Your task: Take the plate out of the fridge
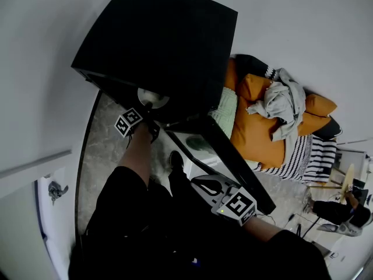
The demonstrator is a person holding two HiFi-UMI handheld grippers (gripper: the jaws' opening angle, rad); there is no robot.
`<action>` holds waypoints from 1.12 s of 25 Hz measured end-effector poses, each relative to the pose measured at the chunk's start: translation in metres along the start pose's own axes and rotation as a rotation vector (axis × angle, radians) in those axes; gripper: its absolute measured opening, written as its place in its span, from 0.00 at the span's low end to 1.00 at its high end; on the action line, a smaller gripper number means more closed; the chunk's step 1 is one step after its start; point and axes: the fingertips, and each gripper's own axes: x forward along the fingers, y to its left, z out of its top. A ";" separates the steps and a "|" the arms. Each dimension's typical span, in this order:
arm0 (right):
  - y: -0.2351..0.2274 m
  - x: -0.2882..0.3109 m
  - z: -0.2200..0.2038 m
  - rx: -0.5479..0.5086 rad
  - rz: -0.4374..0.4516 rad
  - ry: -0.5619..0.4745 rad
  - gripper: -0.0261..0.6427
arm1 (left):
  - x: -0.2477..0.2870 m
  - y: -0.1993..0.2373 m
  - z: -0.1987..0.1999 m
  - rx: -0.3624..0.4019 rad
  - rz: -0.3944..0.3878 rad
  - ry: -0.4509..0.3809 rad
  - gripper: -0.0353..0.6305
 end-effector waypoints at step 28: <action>0.012 0.000 0.003 -0.035 0.031 -0.009 0.06 | -0.032 -0.007 -0.005 -0.069 -0.152 -0.071 0.08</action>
